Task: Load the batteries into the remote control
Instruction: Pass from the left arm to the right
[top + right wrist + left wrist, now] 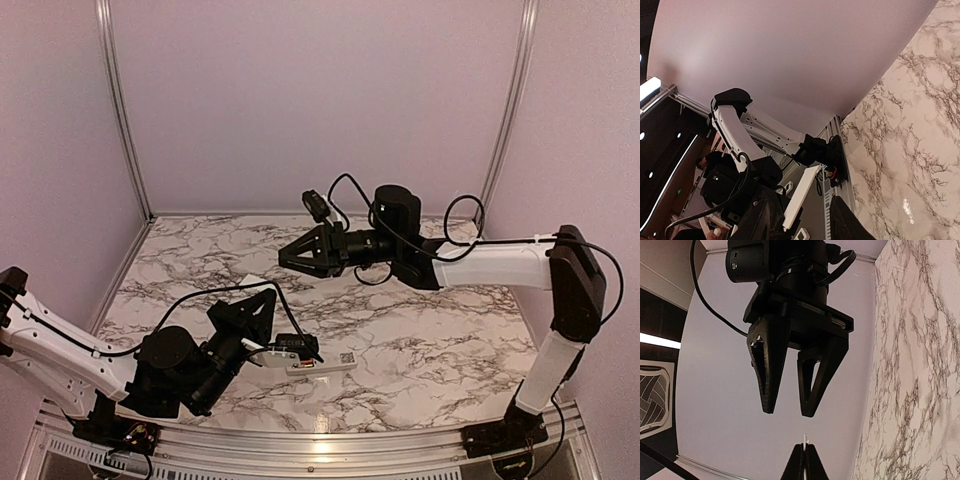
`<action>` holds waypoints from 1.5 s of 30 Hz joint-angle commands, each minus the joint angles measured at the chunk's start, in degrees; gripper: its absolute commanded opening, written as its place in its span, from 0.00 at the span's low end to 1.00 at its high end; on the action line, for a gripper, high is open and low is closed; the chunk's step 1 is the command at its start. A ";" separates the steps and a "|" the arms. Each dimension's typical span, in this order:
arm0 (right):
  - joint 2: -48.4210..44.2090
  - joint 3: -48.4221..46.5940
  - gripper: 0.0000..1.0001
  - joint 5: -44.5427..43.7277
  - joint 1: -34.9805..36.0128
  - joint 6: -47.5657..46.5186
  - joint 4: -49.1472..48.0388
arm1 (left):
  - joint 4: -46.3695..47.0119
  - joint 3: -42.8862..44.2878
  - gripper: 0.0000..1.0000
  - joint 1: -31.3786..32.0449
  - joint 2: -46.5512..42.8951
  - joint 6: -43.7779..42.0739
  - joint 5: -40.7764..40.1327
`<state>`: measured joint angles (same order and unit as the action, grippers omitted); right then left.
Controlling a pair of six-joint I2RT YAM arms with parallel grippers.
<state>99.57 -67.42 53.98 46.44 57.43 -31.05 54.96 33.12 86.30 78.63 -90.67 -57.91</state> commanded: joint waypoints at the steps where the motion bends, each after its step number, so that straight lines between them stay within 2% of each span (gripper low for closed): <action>1: 1.51 -3.32 0.39 0.68 1.08 -2.29 5.81 | -0.65 -0.82 0.00 0.43 0.32 -0.04 0.34; 10: 3.67 -5.50 0.37 1.45 2.52 -4.00 11.04 | -0.82 -0.83 0.00 0.37 0.80 -0.31 0.35; 17: 3.73 -5.40 0.31 2.20 3.05 -3.56 10.08 | -2.20 -0.71 0.00 0.38 0.91 0.49 0.36; 22: 3.66 -5.35 0.24 3.01 3.29 -2.89 9.27 | -3.48 -0.63 0.00 0.20 0.82 1.27 0.34; 34: 3.63 -4.70 0.17 4.00 4.02 -2.48 9.24 | -4.86 -0.34 0.00 -0.35 0.64 1.89 0.10; 40: 3.31 -3.73 0.15 4.38 4.11 -1.72 8.67 | -4.77 -0.29 0.00 -0.52 0.65 1.49 -0.18; 43: 3.15 -3.10 0.24 3.90 4.10 -1.57 8.99 | -4.29 -0.30 0.00 -0.57 0.73 1.08 -0.19; 45: 3.09 -2.87 0.25 3.77 4.10 -1.62 9.33 | -4.16 -0.23 0.00 -0.63 0.69 0.95 -0.19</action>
<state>103.09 -70.70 57.63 49.93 55.61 -21.91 50.50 32.91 85.91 78.85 -89.82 -57.95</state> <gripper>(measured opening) 0.242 0.008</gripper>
